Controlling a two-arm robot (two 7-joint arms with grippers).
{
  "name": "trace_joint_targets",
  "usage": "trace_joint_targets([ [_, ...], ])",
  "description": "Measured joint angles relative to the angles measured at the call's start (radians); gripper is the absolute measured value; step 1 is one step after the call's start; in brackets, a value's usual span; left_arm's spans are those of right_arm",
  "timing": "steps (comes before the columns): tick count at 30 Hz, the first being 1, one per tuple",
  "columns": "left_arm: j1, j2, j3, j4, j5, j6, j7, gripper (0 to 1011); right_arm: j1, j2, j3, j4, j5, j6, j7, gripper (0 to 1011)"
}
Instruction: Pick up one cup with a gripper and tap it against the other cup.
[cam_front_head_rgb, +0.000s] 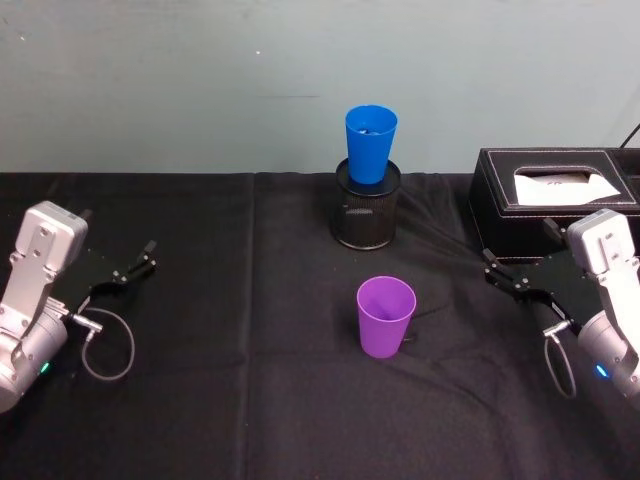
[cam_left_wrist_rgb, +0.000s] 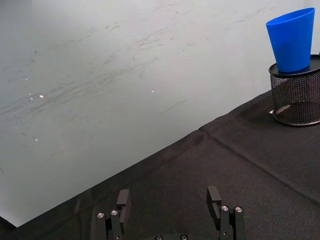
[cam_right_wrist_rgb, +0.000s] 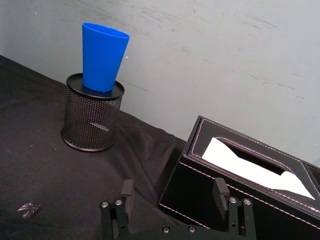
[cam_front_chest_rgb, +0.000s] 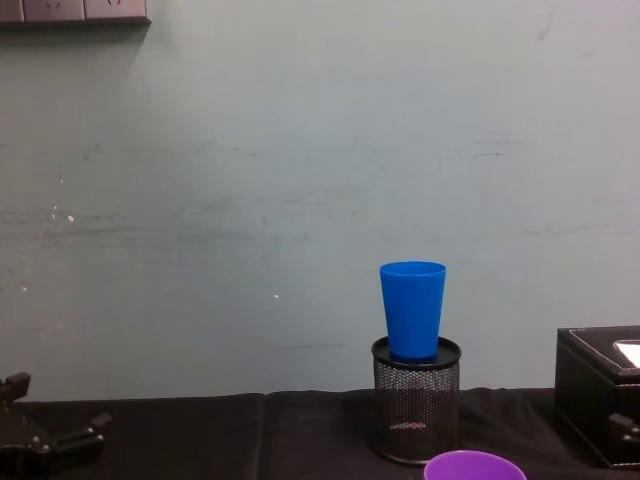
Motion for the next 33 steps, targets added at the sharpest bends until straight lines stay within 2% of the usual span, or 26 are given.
trace_joint_targets([
  [10, 0.0, 0.0, 0.0, 0.0, 0.0, 0.0, 0.0, 1000, 0.0, 0.0, 0.001, 0.0, 0.0, -0.002, 0.001, 1003],
  [18, 0.0, 0.0, 0.0, 0.0, 0.0, 0.0, 0.0, 1000, -0.033, 0.011, 0.033, -0.06, 0.012, -0.033, 0.038, 1003],
  [28, 0.0, 0.0, 0.0, 0.0, 0.0, 0.0, 0.0, 1000, -0.145, 0.064, 0.09, -0.155, 0.081, -0.074, 0.12, 1003],
  [33, 0.0, 0.0, 0.0, 0.0, 0.0, 0.0, 0.0, 1000, -0.217, 0.098, 0.107, -0.19, 0.139, -0.123, 0.208, 1003],
])
